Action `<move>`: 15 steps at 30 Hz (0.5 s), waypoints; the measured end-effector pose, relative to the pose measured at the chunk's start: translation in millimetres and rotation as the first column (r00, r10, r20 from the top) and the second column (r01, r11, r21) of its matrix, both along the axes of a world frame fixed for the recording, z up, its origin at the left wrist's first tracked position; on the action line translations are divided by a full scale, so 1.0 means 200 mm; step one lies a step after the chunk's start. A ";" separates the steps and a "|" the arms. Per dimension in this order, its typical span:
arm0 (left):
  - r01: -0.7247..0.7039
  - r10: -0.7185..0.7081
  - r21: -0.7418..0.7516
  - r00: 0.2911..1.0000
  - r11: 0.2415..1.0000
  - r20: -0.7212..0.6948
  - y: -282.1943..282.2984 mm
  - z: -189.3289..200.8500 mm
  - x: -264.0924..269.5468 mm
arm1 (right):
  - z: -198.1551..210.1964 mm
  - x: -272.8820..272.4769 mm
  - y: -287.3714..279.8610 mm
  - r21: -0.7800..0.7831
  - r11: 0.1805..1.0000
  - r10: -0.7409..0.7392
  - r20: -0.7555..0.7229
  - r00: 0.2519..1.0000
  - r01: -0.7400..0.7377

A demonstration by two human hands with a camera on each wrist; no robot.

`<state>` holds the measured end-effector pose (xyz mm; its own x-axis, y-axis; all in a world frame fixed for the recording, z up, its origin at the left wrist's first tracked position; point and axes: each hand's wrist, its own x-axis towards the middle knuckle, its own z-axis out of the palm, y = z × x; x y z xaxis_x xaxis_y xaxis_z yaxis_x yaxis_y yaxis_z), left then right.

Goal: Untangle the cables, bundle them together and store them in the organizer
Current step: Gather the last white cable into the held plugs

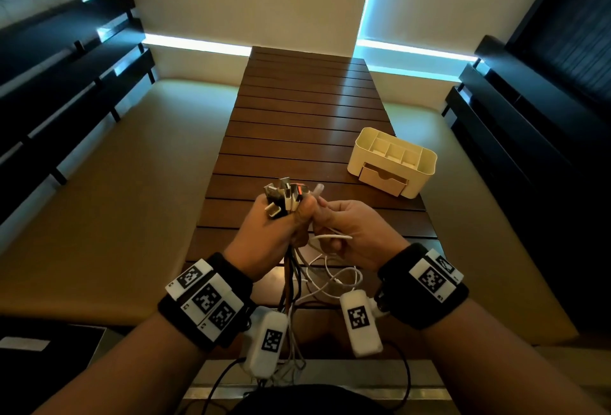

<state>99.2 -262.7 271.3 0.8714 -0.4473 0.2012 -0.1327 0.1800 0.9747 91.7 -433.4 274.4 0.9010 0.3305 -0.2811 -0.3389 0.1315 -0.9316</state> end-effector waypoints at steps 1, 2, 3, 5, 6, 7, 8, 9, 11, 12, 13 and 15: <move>-0.052 0.052 -0.010 0.999 0.999 -0.006 -0.01 0.01 0.00 | 0.00 0.00 0.00 0.010 1.000 -0.004 0.020 1.000 0.004; -0.109 0.108 -0.027 0.994 0.994 -0.017 -0.01 0.01 0.00 | 0.01 0.00 0.00 0.017 1.000 0.003 0.036 0.999 -0.004; -0.162 0.161 -0.041 0.987 0.986 -0.024 -0.01 0.03 0.01 | 0.00 0.00 0.00 0.017 1.000 0.020 0.049 0.999 -0.021; -0.257 0.256 -0.029 0.966 0.966 -0.014 -0.01 0.03 0.03 | -0.01 0.00 0.01 -0.026 0.998 0.056 0.086 0.995 -0.054; -0.296 0.296 -0.006 0.955 0.955 -0.002 -0.01 0.03 0.04 | -0.02 0.00 0.01 -0.067 0.996 0.058 0.116 0.992 -0.051; -0.323 0.323 0.006 0.946 0.946 0.002 -0.01 0.03 0.05 | -0.03 0.00 0.01 -0.101 0.994 0.050 0.151 0.987 -0.035; -0.337 0.337 0.002 0.941 0.942 -0.009 -0.01 0.03 0.05 | -0.03 -0.01 0.01 -0.109 0.994 0.030 0.185 0.982 -0.010; -0.328 0.327 -0.020 0.944 0.944 -0.038 -0.01 0.02 0.05 | -0.04 -0.01 0.02 -0.088 0.996 0.002 0.214 0.977 0.018; -0.262 0.247 -0.117 0.961 0.958 -0.122 -0.01 0.03 0.05 | -0.04 -0.02 0.03 0.020 0.998 -0.065 0.245 0.967 0.062; -0.227 0.199 -0.177 0.967 0.958 -0.161 -0.01 0.04 0.04 | -0.04 -0.02 0.03 0.102 0.992 -0.100 0.227 0.969 0.078; -0.207 0.165 -0.230 0.968 0.951 -0.191 -0.01 0.05 0.03 | -0.03 -0.02 0.03 0.198 0.976 -0.129 0.181 0.975 0.093; -0.216 0.140 -0.315 0.959 0.924 -0.247 -0.01 0.07 0.02 | -0.03 -0.02 0.02 0.385 0.916 -0.148 0.056 0.987 0.115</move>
<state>104.1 -265.4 284.3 0.9694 -0.2195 0.1102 0.0131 0.4945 0.8691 86.9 -429.6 268.5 0.9582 0.2744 -0.0810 -0.2185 0.5189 -0.8265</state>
